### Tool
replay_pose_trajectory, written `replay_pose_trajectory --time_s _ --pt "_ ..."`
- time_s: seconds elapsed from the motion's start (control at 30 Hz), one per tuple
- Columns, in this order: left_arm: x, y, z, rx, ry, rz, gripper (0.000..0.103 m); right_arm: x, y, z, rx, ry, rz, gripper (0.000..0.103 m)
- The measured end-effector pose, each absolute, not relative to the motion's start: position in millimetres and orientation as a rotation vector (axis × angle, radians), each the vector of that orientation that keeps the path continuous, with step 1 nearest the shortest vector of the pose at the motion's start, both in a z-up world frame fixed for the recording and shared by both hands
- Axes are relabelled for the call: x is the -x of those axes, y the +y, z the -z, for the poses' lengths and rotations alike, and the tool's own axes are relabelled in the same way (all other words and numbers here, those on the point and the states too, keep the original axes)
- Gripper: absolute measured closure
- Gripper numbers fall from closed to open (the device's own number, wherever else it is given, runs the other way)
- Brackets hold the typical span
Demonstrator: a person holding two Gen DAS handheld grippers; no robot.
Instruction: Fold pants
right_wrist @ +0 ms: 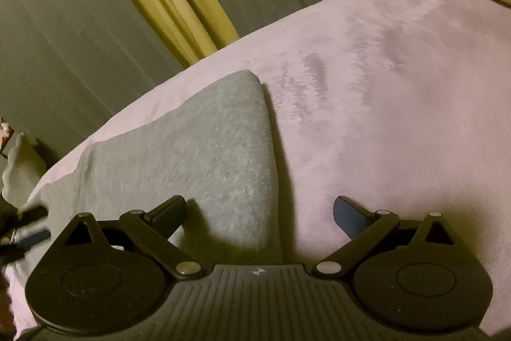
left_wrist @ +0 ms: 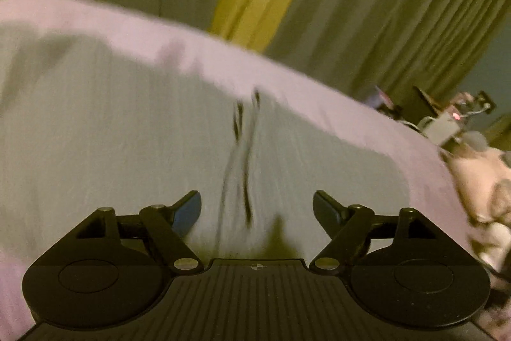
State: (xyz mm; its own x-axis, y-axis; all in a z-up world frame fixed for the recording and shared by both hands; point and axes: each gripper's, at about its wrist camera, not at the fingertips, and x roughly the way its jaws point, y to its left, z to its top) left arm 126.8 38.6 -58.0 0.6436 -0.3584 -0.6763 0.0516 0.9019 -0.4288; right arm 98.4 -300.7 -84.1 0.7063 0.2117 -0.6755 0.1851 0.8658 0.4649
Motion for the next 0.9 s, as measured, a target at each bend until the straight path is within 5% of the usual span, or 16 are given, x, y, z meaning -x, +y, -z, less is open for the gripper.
replay_pose_trajectory --time_s 0.27,0.5,0.6,0.9 --pt "-99 36 57 0.374 0.845 0.289 0.057 -85 -284 70 -0.441 0.755 -0.013 0.004" --pt "-101 14 73 0.281 0.906 0.302 0.069 -73 -249 62 -0.298 0.778 -0.061 0.004" --pt "-99 12 76 0.26 0.908 0.317 0.092 -70 -238 62 -0.235 0.791 -0.085 0.004" --pt "-93 18 77 0.266 0.92 0.269 0.098 -87 -235 80 -0.22 0.948 -0.061 0.004"
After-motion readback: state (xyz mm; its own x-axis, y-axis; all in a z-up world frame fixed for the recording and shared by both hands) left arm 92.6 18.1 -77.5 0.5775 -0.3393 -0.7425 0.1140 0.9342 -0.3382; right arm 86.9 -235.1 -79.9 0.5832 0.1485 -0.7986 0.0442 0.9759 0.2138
